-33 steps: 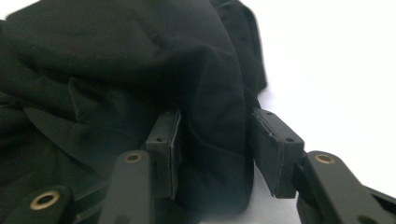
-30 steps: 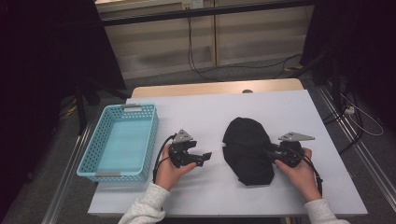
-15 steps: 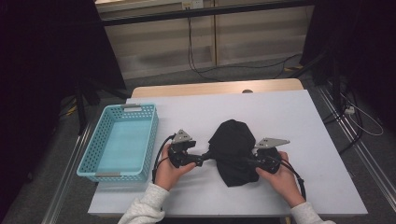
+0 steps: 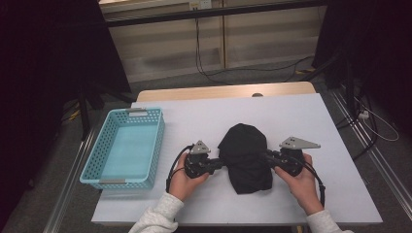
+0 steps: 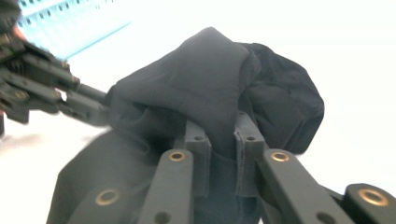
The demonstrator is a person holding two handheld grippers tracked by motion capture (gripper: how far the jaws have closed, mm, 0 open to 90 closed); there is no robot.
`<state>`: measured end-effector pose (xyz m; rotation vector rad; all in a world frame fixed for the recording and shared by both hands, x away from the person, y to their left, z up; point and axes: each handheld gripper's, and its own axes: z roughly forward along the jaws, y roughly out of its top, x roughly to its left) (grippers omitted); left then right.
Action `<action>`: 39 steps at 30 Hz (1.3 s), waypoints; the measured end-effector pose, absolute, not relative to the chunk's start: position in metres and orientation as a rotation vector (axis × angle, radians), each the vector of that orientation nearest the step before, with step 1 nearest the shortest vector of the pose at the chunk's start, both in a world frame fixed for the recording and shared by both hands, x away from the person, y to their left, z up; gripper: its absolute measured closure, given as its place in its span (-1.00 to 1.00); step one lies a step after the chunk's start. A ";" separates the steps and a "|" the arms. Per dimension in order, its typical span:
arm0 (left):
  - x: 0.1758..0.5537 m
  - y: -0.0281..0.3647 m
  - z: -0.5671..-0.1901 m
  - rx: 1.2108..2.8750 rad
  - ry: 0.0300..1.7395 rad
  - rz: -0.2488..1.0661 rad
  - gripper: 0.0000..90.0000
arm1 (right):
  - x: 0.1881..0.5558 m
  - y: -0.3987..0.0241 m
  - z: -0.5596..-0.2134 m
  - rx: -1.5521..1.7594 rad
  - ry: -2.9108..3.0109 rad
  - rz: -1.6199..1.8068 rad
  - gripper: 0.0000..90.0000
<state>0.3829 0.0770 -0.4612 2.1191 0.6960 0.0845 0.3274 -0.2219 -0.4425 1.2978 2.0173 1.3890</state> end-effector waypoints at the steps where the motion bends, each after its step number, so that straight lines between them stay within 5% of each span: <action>1: 0.383 0.078 -0.459 2.107 0.700 0.073 0.89 | 0.327 -0.223 -0.441 1.306 2.010 1.392 0.79; 16: 0.389 0.105 -0.439 2.055 0.773 0.073 0.98 | 0.325 -0.271 -0.434 1.430 1.872 1.357 0.84; 26: 0.389 0.109 -0.435 2.048 0.792 0.066 0.98 | 0.326 -0.270 -0.440 1.446 1.906 1.304 0.64; 39: 0.387 0.107 -0.434 2.052 0.779 0.041 0.98 | 0.330 -0.262 -0.432 1.376 1.937 1.314 0.90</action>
